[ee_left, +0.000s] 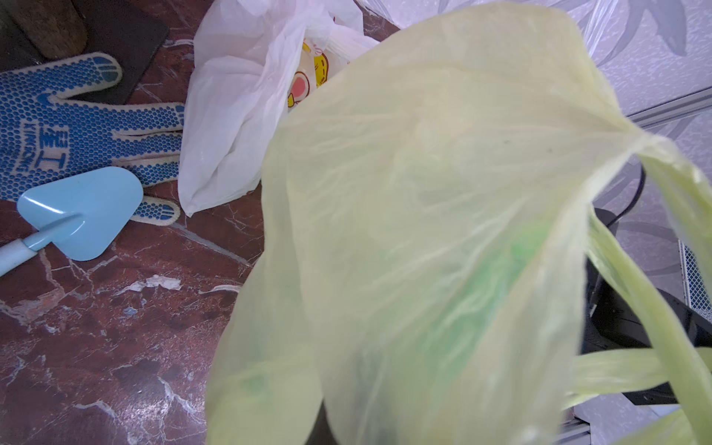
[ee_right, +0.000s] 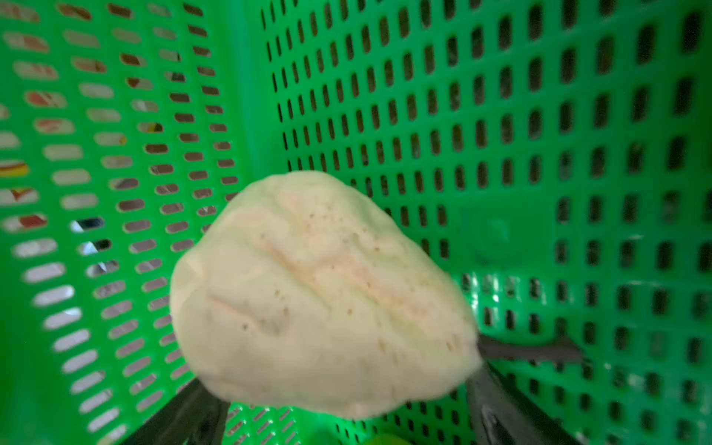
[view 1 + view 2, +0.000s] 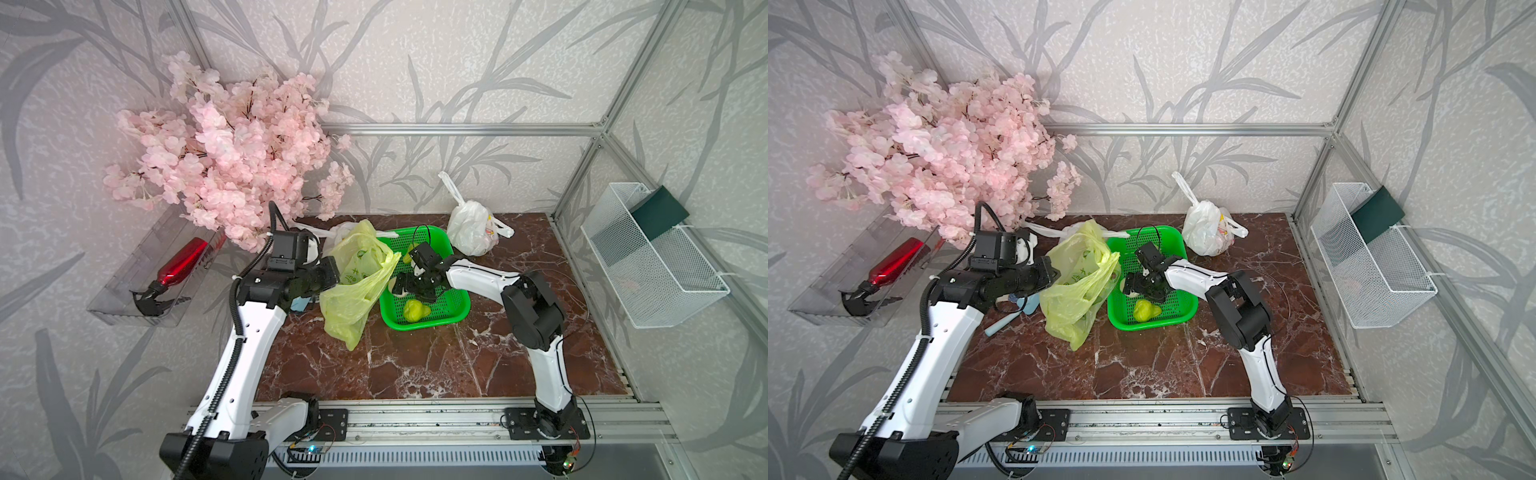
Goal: Place the pears into plastic bags & tie knots
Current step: Pick up the pear from the basket, then place the pear in the plastic bag.
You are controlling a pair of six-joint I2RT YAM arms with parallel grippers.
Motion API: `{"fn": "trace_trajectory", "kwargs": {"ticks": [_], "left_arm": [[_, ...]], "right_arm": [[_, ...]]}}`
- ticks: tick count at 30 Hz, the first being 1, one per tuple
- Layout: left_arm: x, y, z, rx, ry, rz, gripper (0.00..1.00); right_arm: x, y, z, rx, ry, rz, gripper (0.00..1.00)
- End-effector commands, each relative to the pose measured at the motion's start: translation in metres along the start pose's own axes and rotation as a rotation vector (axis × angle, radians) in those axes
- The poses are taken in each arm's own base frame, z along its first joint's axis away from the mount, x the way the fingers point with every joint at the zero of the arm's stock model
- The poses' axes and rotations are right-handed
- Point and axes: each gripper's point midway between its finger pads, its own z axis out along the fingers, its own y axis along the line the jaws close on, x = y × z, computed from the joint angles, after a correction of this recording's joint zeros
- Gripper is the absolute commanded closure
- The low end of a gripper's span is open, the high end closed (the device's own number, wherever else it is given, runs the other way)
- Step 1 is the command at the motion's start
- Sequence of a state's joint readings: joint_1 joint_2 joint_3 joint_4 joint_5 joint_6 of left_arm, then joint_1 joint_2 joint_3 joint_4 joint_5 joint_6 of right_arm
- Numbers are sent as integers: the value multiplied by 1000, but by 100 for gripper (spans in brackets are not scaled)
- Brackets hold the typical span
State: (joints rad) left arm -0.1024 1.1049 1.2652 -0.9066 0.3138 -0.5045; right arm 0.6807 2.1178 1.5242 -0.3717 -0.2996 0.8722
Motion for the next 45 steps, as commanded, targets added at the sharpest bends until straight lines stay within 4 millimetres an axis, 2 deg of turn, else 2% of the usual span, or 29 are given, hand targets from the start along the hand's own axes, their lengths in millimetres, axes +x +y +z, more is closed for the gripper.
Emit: {"fn": "trace_trajectory", "kwargs": {"ticks": [1,4,10,14,17,20,23,27,30,32,33,36,38,39,41,43,45], "left_arm": [[-3,4,-12,-21,-47,-24,100],[4,1,-6,14,-28,-14,100],[9,0,5,54,-20,-56,100],[8,3,4,31,-23,-41,100],[9,6,5,14,-18,-32,100],[6,5,5,13,-20,-23,100],[3,7,5,-6,-29,-13,100],[-3,8,0,-27,-51,5,100],[-8,4,0,-6,-71,15,100],[-8,0,2,20,-76,20,100],[-7,-2,4,36,-78,23,100],[-5,-8,8,92,-97,25,100],[-5,-12,7,120,-108,20,100],[-5,-15,6,135,-113,23,100],[-6,-20,2,150,-125,25,100],[-4,-23,-2,164,-129,29,100],[-1,-25,-4,173,-131,27,100]], "right_arm": [[-15,15,-1,-92,-58,137,5],[-21,12,-3,-96,-82,191,5],[-23,-2,13,-45,-83,283,7],[-27,-11,10,-21,-134,313,19],[-33,-8,-1,-38,-163,280,32],[-41,5,-25,-115,-208,186,49],[-38,23,-68,-145,-233,-22,56],[-5,21,-126,-115,-236,-248,60],[33,22,-154,-104,-163,-396,65],[49,39,-186,-120,-204,-514,71],[54,55,-207,-146,-267,-578,72],[76,115,-266,-320,-342,-741,73],[92,152,-287,-422,-337,-811,73],[98,169,-292,-469,-333,-822,73],[101,193,-287,-539,-297,-808,74],[95,213,-272,-576,-286,-771,74],[82,224,-248,-565,-283,-738,75]]}}
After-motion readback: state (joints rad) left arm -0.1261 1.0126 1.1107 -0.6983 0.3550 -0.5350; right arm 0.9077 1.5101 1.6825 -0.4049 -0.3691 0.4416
